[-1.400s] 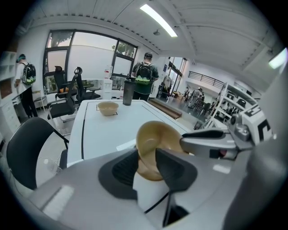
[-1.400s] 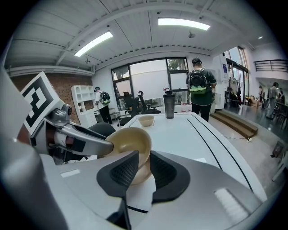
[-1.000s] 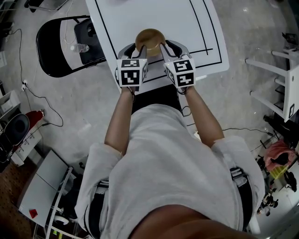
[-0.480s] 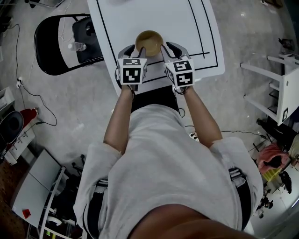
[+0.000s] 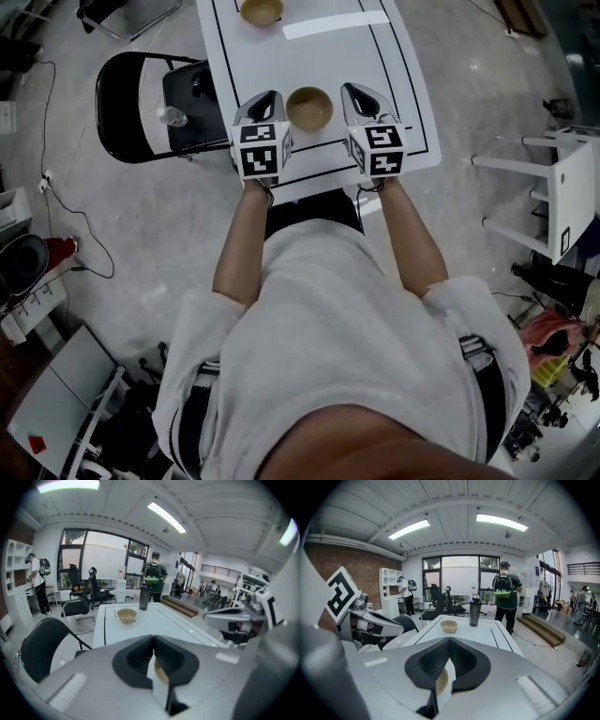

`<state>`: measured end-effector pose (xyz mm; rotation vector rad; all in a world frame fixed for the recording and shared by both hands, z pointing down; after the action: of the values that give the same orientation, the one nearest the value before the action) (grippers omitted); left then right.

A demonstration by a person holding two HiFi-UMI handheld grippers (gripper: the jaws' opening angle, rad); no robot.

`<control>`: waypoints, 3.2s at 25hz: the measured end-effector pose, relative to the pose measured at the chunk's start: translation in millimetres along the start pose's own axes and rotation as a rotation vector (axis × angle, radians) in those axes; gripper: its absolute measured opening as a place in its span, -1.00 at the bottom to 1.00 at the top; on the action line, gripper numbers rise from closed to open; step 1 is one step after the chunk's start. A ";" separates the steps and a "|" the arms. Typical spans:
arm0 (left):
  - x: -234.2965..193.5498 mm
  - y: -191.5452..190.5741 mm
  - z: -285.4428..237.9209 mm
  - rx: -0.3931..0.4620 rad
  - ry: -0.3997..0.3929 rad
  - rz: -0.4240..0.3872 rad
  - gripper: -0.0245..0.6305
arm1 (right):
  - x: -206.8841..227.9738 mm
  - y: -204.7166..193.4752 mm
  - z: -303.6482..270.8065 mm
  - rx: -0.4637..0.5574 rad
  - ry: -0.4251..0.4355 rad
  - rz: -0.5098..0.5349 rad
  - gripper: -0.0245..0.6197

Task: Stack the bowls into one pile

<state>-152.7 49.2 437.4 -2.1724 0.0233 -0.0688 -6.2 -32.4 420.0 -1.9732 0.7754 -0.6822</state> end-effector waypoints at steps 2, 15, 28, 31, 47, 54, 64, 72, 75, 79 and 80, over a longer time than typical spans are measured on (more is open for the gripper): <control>-8.9 16.1 13.4 0.040 0.011 0.014 -0.92 | -6.7 20.3 7.0 0.030 0.005 0.009 -0.92; -39.8 77.1 -6.7 0.102 0.060 0.119 -0.92 | 12.0 86.7 -31.6 0.060 0.063 0.031 -0.92; -113.9 123.0 -72.1 0.096 0.161 0.217 -0.92 | 33.8 145.7 -145.7 -0.008 0.227 0.096 -0.92; -123.2 117.8 -97.6 0.059 0.169 0.216 -0.92 | 37.0 136.0 -177.7 -0.042 0.253 0.079 -0.92; -185.0 79.5 -221.4 -0.077 0.164 0.212 -0.92 | 60.5 90.5 -325.4 -0.156 0.307 0.015 -0.92; -204.5 67.4 -258.2 -0.100 0.142 0.190 -0.92 | 70.1 79.7 -365.1 -0.184 0.294 -0.029 -0.92; -219.9 46.8 -284.8 -0.152 0.142 0.242 -0.61 | 65.8 65.8 -393.0 -0.215 0.297 -0.087 -0.75; -216.3 37.8 -294.5 -0.151 0.100 0.261 -0.56 | 55.4 52.9 -404.5 -0.256 0.292 -0.073 -0.60; -214.3 36.9 -296.3 -0.151 0.093 0.271 -0.56 | 53.6 51.8 -407.1 -0.269 0.299 -0.112 -0.54; -205.4 35.2 -301.6 -0.155 0.054 0.281 -0.56 | 49.1 46.9 -408.3 -0.290 0.321 -0.123 -0.54; -202.3 35.3 -302.2 -0.156 0.043 0.281 -0.56 | 47.7 45.9 -407.8 -0.294 0.329 -0.126 -0.56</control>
<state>-371.9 -210.8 571.0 -2.3012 0.3683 0.0494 -277.4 -302.8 574.8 -2.2188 1.0004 -1.0348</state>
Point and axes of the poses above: the fingertips, and each gripper's own axes: z backward along the fingers, x to its right, y out of its top, the point moved 4 cm from there along z, backward along the fingers, and after that the axes turned 12 degrees about -z, right-handed, at the moved point
